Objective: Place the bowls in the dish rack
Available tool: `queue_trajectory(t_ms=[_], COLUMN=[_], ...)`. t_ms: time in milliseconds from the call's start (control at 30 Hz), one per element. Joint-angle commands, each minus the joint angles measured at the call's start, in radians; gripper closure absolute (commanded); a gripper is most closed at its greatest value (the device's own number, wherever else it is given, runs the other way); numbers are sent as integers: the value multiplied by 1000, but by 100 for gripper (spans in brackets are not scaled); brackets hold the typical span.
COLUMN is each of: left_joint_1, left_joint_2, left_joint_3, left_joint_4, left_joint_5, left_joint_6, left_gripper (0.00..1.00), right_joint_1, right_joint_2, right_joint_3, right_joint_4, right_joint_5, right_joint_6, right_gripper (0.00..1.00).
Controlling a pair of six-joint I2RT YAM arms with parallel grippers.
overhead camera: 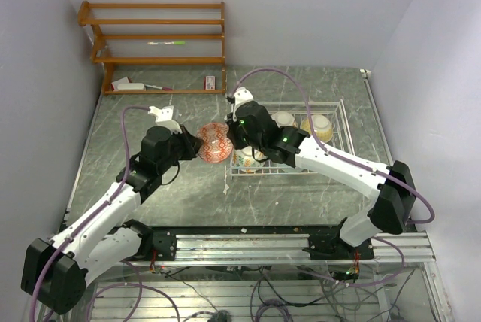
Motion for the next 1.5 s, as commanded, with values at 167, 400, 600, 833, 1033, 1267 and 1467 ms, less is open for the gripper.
queue_trajectory(t_ms=[167, 400, 600, 833, 1033, 1267, 1467], left_joint_1=[-5, -5, -5, -5, -5, -5, -5], left_joint_2=[-31, -74, -121, -208, -271, -303, -339], left_joint_3=[71, 138, 180, 167, 158, 128, 87], left_joint_4=[54, 23, -27, -119, -176, -191, -181], left_joint_5=[9, 64, 82, 76, 78, 120, 150], left_joint_6=[-6, 17, 25, 49, 70, 69, 47], left_gripper=[84, 12, 1, 1, 0, 1, 1], right_joint_1=[-4, -5, -5, -80, -282, -373, -398], right_joint_2=[-53, -130, -195, -266, -335, -260, -191], right_joint_3=[3, -11, 8, 34, 19, 20, -6], right_joint_4=[-16, -9, -60, -337, -525, -749, -888], right_joint_5=[104, 182, 294, 576, 639, 850, 938], right_joint_6=[-13, -16, -26, 59, 112, 184, 303], right_gripper=[100, 100, 100, 100, 100, 100, 100])
